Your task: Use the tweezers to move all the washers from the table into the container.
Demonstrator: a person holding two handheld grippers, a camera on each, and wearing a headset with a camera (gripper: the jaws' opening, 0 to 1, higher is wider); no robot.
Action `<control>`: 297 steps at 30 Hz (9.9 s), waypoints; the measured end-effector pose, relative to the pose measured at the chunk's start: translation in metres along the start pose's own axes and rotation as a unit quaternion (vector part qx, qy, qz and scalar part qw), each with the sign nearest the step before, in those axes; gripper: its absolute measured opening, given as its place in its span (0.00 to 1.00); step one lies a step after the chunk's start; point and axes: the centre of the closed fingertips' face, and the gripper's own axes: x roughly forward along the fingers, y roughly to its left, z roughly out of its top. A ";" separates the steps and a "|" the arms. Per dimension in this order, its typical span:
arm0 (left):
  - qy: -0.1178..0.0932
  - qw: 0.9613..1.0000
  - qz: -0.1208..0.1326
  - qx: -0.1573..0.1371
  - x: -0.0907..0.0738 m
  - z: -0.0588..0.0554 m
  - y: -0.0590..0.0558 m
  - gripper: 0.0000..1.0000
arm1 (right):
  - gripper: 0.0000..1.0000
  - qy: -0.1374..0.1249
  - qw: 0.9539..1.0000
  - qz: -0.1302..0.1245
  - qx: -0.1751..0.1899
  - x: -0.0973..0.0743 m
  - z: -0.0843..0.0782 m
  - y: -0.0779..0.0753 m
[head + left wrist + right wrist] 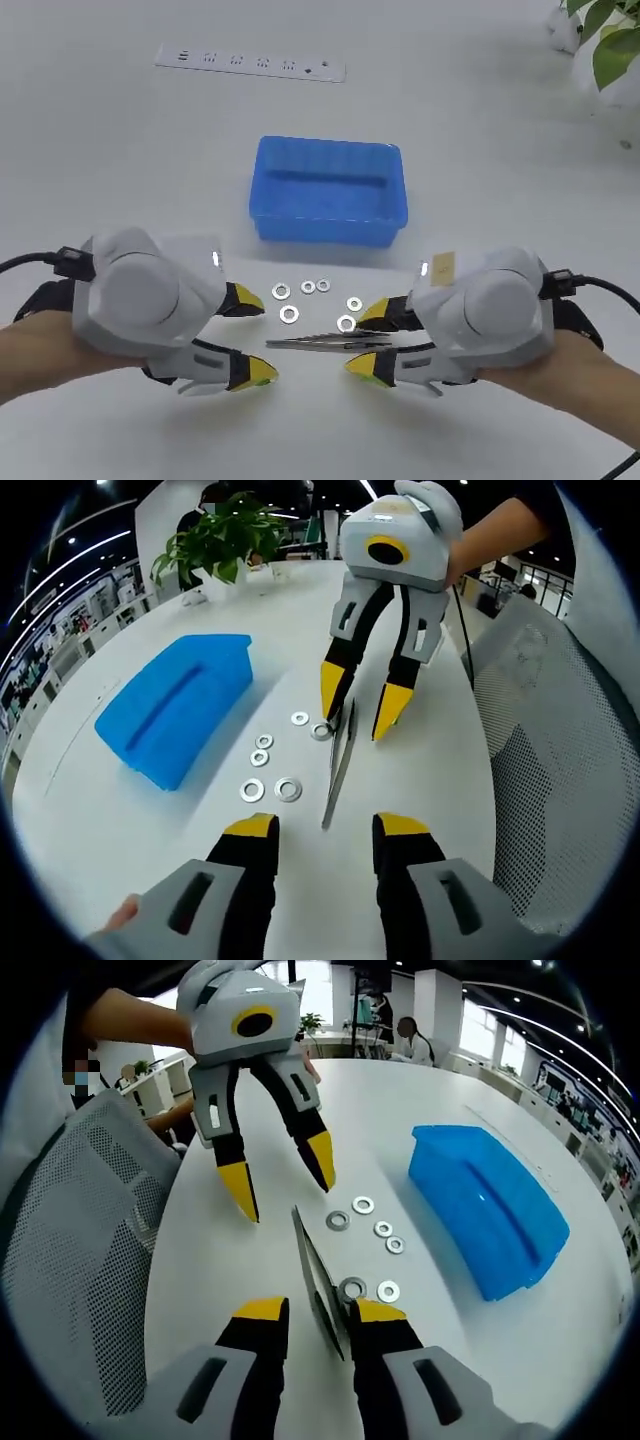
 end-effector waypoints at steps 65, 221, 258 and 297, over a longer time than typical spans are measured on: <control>0.066 0.992 -0.050 0.098 0.015 0.001 -0.010 0.07 | 0.06 0.039 0.991 0.039 -0.126 0.006 0.006 0.010; -0.106 0.992 -0.014 0.061 -0.052 0.076 0.011 0.06 | 0.12 -0.127 0.987 -0.014 -0.093 0.018 0.075 -0.005; -0.107 0.993 -0.028 0.040 -0.053 0.076 0.012 0.06 | 0.09 -0.117 0.990 -0.003 -0.081 0.017 0.073 -0.005; -0.141 0.984 -0.003 0.113 -0.108 0.149 0.057 0.06 | 0.09 -0.155 0.973 -0.074 -0.152 -0.047 0.141 -0.063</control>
